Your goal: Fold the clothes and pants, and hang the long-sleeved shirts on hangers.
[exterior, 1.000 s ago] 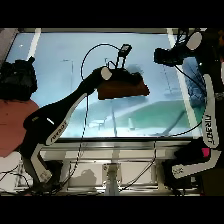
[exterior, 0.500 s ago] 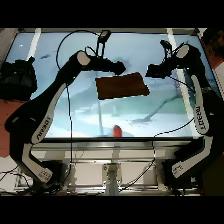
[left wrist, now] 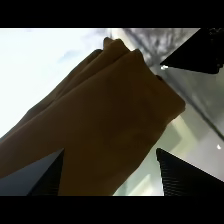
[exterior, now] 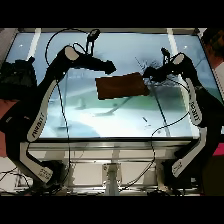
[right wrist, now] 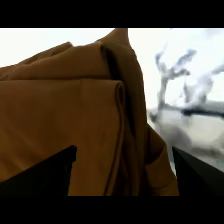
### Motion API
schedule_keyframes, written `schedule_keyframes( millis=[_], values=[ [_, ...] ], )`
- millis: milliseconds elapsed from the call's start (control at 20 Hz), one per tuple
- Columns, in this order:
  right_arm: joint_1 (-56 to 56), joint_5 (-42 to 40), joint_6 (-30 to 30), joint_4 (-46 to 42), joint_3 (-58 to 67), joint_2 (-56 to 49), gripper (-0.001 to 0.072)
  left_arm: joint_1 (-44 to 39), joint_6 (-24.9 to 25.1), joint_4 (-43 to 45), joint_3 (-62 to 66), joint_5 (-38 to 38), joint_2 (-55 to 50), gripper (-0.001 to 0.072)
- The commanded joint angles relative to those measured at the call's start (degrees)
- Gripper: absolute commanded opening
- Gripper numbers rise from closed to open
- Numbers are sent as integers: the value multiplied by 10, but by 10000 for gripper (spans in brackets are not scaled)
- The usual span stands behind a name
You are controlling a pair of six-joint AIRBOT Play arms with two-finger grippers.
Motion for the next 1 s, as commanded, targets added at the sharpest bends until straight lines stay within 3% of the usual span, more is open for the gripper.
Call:
schedule_keyframes(
  millis=[0, 350, 950],
  values=[
    [-1, 11, 7, 15, 0, -23, 681, 2, 0, 0, 0, -6, 0, 616],
    [-1, 44, 7, 136, 0, -87, 650, 2, 0, -2, 0, -5, 0, 616],
    [66, 103, -32, 176, 0, -95, 633, 2, 0, -2, 0, -5, 0, 616]
  ],
)
